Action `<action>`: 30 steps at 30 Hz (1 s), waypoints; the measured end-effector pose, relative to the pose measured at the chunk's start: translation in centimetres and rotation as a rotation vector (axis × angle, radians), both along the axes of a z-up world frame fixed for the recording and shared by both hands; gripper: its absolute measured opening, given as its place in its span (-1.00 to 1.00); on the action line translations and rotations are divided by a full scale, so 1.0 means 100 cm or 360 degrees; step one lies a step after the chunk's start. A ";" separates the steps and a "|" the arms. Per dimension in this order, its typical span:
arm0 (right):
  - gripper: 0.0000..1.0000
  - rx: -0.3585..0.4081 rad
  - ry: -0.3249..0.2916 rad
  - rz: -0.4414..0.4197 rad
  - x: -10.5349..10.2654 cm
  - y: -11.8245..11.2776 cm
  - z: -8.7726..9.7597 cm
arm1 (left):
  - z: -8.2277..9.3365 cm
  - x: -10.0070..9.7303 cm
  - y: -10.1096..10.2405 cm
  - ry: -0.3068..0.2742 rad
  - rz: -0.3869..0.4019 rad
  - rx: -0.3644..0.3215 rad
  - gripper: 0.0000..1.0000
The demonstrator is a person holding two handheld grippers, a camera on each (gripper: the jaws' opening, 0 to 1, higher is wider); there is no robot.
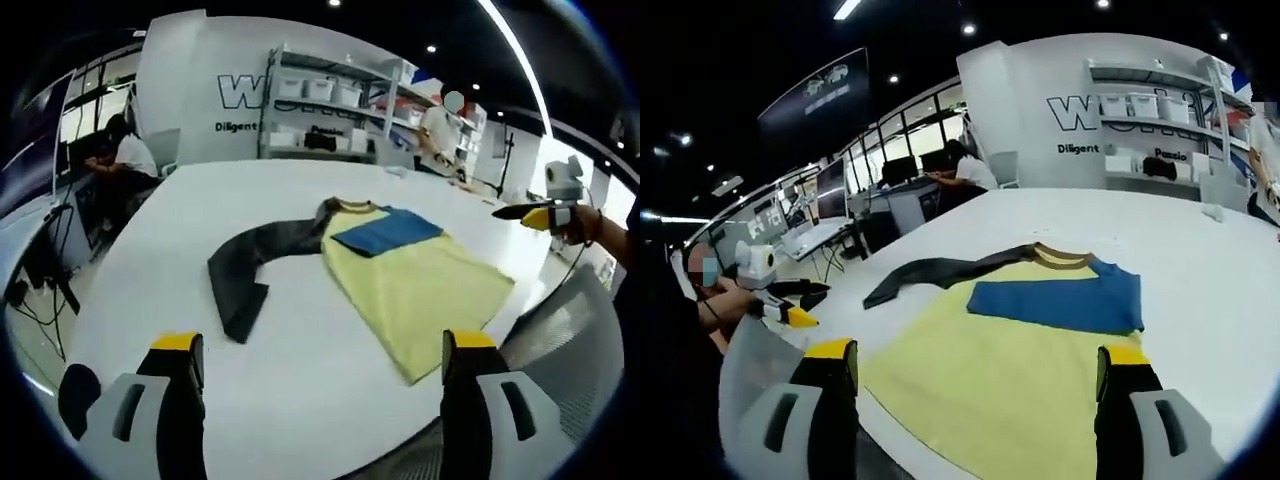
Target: Fold the garment on the visible template until the final outline fits inside the template.
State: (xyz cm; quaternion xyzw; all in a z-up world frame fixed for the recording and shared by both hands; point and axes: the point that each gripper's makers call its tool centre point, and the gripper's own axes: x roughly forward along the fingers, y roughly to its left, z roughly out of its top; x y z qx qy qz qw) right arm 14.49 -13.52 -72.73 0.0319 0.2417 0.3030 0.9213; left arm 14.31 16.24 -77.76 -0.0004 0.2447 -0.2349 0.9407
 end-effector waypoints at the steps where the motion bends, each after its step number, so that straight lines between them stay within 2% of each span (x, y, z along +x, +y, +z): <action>1: 0.98 -0.0006 -0.0010 0.0015 -0.002 0.001 0.000 | -0.001 0.002 0.002 0.0003 -0.0004 0.0025 0.89; 4: 0.98 -0.0009 -0.0025 0.0049 -0.007 0.005 0.002 | -0.006 0.011 0.009 0.0010 -0.0007 0.0095 0.85; 11: 0.98 0.0051 0.0000 0.0045 -0.011 0.007 0.005 | -0.008 0.041 0.033 -0.0005 0.0064 0.0122 0.67; 13: 0.98 0.0044 -0.0008 0.0037 -0.011 0.005 0.007 | -0.012 0.048 0.038 0.0043 0.0097 0.0141 0.55; 16: 0.98 0.0047 -0.0014 0.0033 -0.011 0.004 0.009 | -0.021 0.058 0.045 0.0055 0.0112 0.0204 0.33; 20: 0.98 0.0038 0.0002 0.0016 -0.012 -0.001 0.004 | -0.033 0.065 0.049 0.0106 0.0140 0.0221 0.16; 23: 0.98 0.0034 0.0015 -0.0001 -0.013 -0.004 0.001 | -0.042 0.072 0.054 0.0106 0.0156 0.0291 0.04; 30: 0.98 0.0039 0.0016 -0.0063 -0.011 -0.012 0.000 | -0.057 0.077 0.059 0.0189 0.0222 0.0239 -0.27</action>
